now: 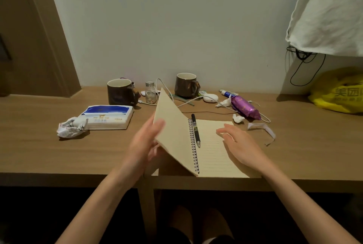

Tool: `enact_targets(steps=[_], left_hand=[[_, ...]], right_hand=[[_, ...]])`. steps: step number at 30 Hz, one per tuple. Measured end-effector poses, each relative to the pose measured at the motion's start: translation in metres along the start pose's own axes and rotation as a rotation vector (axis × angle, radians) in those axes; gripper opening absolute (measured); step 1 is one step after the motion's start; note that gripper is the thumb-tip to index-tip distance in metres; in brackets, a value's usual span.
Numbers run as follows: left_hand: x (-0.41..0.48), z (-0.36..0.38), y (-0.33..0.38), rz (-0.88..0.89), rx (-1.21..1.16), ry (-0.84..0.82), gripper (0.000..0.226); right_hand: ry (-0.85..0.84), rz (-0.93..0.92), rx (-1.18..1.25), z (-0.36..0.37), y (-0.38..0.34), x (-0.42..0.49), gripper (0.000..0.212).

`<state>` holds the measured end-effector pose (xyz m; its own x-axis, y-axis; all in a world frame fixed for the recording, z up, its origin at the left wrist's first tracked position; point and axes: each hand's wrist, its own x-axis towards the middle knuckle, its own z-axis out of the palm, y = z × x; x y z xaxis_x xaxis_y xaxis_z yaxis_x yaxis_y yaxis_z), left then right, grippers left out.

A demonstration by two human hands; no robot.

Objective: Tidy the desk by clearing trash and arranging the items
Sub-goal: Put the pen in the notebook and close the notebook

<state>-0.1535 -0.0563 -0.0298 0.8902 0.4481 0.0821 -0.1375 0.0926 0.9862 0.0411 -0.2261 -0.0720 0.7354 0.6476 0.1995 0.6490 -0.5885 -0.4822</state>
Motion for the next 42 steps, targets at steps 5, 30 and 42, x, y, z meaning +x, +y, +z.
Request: enact_targets(steps=[5,30,42], left_hand=[[0.005,0.037,-0.01,0.193,0.392,-0.027,0.081],[0.049,0.056,-0.057,0.209,1.17,-0.169,0.037],[0.099,0.048,-0.049,-0.052,0.768,0.028,0.065]], right_hand=[[0.019,0.105,0.337,-0.018,0.025,-0.005,0.032],[0.004,-0.011,0.196,-0.005,0.025,-0.007,0.043],[-0.009,-0.039,0.016,0.004,0.013,-0.013,0.049]])
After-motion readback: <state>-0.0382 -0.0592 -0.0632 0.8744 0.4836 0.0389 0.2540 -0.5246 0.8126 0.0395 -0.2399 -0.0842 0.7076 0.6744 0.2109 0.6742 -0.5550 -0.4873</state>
